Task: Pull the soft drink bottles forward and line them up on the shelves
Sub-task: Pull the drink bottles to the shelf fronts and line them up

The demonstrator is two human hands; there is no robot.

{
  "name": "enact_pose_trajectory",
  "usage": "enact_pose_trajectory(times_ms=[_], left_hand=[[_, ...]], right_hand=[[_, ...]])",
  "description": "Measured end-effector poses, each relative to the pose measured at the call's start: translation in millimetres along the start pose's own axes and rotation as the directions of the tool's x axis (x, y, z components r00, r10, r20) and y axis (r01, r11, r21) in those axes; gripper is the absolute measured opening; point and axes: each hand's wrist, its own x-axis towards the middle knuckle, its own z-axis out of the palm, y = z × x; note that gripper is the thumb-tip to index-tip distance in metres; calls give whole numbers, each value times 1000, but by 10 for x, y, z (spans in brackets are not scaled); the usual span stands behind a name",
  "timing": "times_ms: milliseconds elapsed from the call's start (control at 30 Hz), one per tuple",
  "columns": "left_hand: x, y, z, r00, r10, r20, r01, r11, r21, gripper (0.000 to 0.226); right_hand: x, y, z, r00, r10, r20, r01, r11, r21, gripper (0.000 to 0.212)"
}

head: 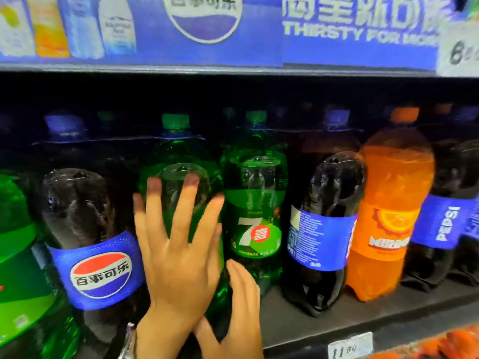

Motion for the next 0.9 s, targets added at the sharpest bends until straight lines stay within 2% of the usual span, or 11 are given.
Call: enact_pose_trajectory(times_ms=[33, 100, 167, 233, 300, 433, 567, 600, 767, 800, 900], left_hand=[[9, 13, -12, 1000, -5, -14, 5, 1000, -1, 35], [26, 48, -25, 998, -17, -58, 18, 1000, 4, 31], [80, 117, -43, 992, -46, -116, 52, 997, 52, 24], [160, 235, -53, 985, -77, -155, 92, 991, 96, 17], [231, 415, -41, 989, -86, -124, 97, 991, 88, 16], [418, 676, 59, 988, -150, 41, 151, 988, -15, 27], [781, 830, 209, 922, -348, 170, 369, 923, -112, 66], [875, 855, 264, 906, -380, 185, 405, 906, -125, 74], [1275, 856, 586, 815, -511, 273, 522, 852, 37, 100], [1298, 864, 630, 815, -507, 282, 504, 859, 87, 99], [1271, 869, 667, 843, -473, 256, 449, 881, 147, 94]], right_hand=[[235, 425, -527, 999, -38, 39, 38, 999, 13, 70], [345, 484, -934, 997, -20, -78, 26, 997, 76, 50], [562, 643, -1225, 988, -91, -123, 96, 995, 35, 37], [747, 649, -1438, 971, -123, -203, 135, 990, 45, 33], [1030, 839, -1752, 962, -177, -209, 177, 984, -19, 34], [1464, 869, -2117, 973, -177, -147, 165, 982, -91, 50], [1937, 885, -2266, 992, -125, -4, 123, 976, -179, 84], [2028, 865, -2280, 993, -109, 41, 115, 975, -190, 86], [2149, 897, -2314, 956, -248, 158, 287, 904, -317, 62], [2163, 912, -2330, 955, -233, 183, 283, 902, -325, 67], [2182, 925, -2383, 933, -156, 325, 274, 892, -360, 106]])
